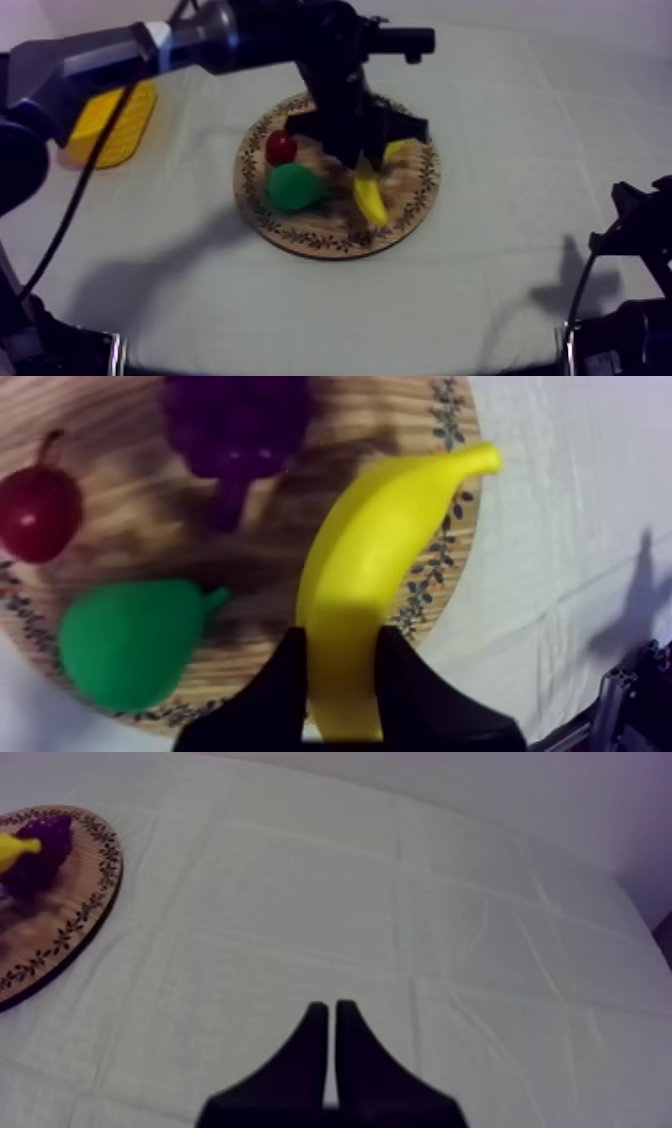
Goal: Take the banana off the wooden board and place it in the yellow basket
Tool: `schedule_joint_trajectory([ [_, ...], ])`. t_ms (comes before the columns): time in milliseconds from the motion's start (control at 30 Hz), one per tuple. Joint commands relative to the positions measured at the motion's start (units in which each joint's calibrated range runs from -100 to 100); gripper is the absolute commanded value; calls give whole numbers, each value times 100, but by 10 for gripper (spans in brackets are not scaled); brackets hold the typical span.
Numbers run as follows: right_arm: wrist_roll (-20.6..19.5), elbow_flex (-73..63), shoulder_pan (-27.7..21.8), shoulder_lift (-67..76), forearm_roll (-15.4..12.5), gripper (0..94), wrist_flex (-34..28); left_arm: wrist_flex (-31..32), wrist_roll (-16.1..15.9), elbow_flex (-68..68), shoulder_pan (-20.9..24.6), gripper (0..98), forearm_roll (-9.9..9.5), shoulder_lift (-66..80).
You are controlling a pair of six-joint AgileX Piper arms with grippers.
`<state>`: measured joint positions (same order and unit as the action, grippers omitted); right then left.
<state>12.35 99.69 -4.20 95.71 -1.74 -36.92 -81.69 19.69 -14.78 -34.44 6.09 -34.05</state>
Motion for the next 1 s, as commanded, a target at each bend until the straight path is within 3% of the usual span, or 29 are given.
schedule_joint_trajectory([
  [0, -2, -3, -2, 4, 1, 6, -2, -87, 14, 24, 101, 126, -133, 664],
  [300, 2, -3, -2, 4, 1, 6, -2, -574, 15, 529, 972, 139, -587, 2477],
  [733, -2, -3, -2, 4, 1, 6, -2, -533, -435, 1594, 3108, 152, -849, 3704],
  [967, -2, -3, -2, 4, 1, 6, -2, -280, -581, 1648, 3941, 151, -923, 3517],
])
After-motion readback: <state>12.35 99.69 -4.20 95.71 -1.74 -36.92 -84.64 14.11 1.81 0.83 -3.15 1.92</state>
